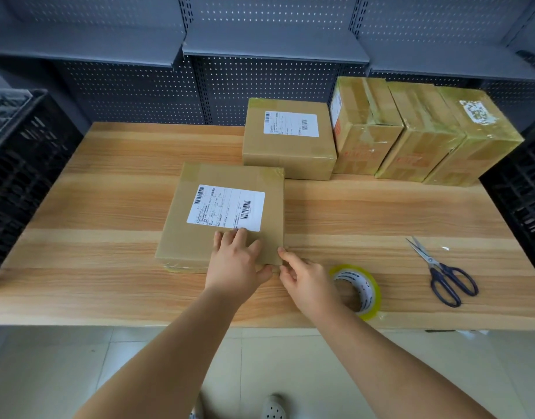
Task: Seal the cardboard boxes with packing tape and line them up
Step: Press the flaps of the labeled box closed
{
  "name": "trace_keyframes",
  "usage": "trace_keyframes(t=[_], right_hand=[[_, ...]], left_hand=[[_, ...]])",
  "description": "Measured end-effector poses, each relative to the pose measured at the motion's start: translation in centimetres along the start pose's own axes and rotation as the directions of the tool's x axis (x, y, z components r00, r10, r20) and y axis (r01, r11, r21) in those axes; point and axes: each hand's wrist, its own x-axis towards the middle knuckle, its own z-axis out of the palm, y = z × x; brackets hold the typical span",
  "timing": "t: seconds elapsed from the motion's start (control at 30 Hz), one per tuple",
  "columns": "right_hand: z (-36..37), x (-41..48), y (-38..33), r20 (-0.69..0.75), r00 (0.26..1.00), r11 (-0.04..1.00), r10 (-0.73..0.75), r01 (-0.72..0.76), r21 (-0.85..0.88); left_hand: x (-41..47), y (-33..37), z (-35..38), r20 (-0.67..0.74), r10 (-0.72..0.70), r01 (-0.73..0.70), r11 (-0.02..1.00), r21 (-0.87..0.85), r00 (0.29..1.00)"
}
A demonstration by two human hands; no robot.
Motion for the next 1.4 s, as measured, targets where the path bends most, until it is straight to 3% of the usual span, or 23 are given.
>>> trace_keyframes(t=[0.17, 0.4, 0.6, 0.8, 0.97, 1.17, 1.4], right_hand=[[-1.5, 0.3, -0.1, 0.119, 0.992, 0.996, 0.042, -0.051, 0.072], [-0.3, 0.4, -0.6, 0.003, 0.999, 0.998, 0.037, -0.037, 0.058], [-1.9, 0.6, -0.3, 0.126, 0.99, 0.992, 0.064, -0.078, 0.101], [-0.7, 0.5, -0.8, 0.025, 0.999, 1.0, 0.03, -0.03, 0.004], [-1.7, 0.9, -0.4, 0.127, 0.991, 0.998, 0.049, -0.053, 0.028], [-1.2, 1.1, -0.8, 0.088, 0.995, 0.998, 0.049, -0.047, -0.032], [-1.5, 1.2, -0.6, 0.104, 0.994, 0.999, 0.041, -0.043, 0.012]], left_hand=[[-0.2, -0.4, 0.1, -0.012, 0.011, -0.011, 1.0, -0.014, 1.0], [0.0, 0.1, 0.0, -0.033, 0.021, -0.019, 0.999, 0.036, 0.999], [-0.5, -0.2, 0.2, -0.056, 0.055, -0.052, 0.997, 0.054, 0.997], [-0.1, -0.2, 0.0, -0.022, 0.047, -0.046, 0.998, 0.039, 0.999], [0.0, -0.3, -0.1, -0.03, 0.043, -0.043, 0.999, 0.014, 0.999], [0.0, 0.3, -0.4, -0.015, 0.047, -0.045, 0.996, 0.083, 0.999], [0.0, -0.1, -0.1, -0.034, 0.068, -0.066, 0.996, 0.054, 0.997]])
